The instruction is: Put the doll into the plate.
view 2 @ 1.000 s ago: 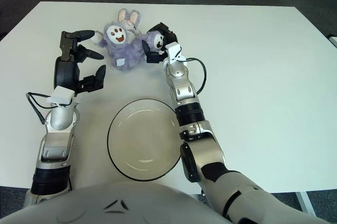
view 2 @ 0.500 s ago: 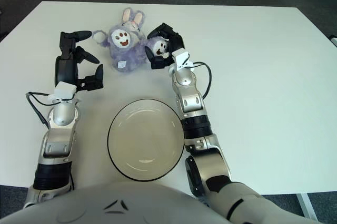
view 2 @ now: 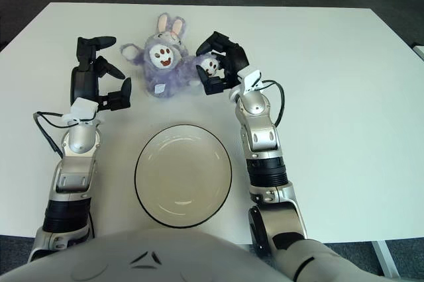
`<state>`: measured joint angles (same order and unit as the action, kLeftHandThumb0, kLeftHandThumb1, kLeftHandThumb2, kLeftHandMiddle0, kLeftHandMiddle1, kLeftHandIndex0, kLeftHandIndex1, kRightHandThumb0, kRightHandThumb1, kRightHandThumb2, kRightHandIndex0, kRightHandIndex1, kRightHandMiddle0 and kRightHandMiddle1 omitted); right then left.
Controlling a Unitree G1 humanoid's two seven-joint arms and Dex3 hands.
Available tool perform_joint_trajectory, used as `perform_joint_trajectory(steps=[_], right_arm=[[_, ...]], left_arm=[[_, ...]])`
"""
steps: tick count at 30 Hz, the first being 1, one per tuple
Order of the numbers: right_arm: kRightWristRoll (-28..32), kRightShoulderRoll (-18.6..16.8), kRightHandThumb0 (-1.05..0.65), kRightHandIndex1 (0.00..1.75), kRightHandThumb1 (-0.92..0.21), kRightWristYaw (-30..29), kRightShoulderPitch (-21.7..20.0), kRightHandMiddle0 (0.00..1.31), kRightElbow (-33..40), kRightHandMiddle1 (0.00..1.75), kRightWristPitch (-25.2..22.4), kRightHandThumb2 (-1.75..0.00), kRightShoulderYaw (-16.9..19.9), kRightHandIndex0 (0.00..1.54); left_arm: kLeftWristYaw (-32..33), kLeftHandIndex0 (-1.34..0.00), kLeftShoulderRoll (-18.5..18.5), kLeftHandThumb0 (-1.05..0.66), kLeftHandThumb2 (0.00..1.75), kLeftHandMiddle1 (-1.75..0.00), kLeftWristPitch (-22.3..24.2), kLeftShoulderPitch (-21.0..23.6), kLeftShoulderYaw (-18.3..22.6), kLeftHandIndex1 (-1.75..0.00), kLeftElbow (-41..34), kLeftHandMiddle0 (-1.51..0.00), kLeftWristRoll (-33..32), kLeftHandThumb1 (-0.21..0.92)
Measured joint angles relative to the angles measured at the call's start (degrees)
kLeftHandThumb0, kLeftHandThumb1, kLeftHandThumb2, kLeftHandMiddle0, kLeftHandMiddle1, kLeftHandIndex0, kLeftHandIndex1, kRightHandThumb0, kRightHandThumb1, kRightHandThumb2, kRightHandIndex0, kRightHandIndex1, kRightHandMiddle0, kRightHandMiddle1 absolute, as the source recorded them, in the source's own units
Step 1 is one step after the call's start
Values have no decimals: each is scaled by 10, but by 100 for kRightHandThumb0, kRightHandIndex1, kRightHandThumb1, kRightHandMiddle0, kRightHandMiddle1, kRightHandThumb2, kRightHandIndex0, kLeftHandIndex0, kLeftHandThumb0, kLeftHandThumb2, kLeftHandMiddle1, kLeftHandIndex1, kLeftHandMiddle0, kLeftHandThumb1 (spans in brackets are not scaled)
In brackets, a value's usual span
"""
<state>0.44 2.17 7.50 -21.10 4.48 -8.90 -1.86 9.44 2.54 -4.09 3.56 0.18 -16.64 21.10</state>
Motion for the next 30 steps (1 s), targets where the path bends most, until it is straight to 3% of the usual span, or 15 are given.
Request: perform_joint_trajectory(steps=[2, 7, 11, 20, 30], right_arm=[[5, 4, -1, 151, -13, 5, 2, 66, 11, 145, -10, -136, 1, 89], [11, 14, -1, 149, -14, 13, 7, 64, 39, 147, -32, -135, 5, 90], [22, 20, -1, 149, -14, 20, 14, 64, 58, 147, -48, -135, 9, 89], [34, 39, -1, 156, -11, 34, 23, 68, 79, 144, -88, -140, 16, 89], [74, 41, -1, 159, -11, 46, 29, 69, 104, 142, -130, -141, 35, 88]], left_arm=[[1, -5, 2, 36, 49, -150, 0, 8, 1, -137, 10, -48, 0, 80], [7, -6, 9, 35, 34, -151, 1, 25, 11, -138, 36, -42, -3, 90], [8, -7, 15, 34, 33, -152, -2, 45, 19, -140, 71, -41, -10, 92], [11, -10, 50, 34, 34, -154, -34, 134, 45, -142, 206, -38, -47, 92], [38, -8, 77, 34, 39, -160, -78, 202, 45, -146, 324, -33, -46, 92]])
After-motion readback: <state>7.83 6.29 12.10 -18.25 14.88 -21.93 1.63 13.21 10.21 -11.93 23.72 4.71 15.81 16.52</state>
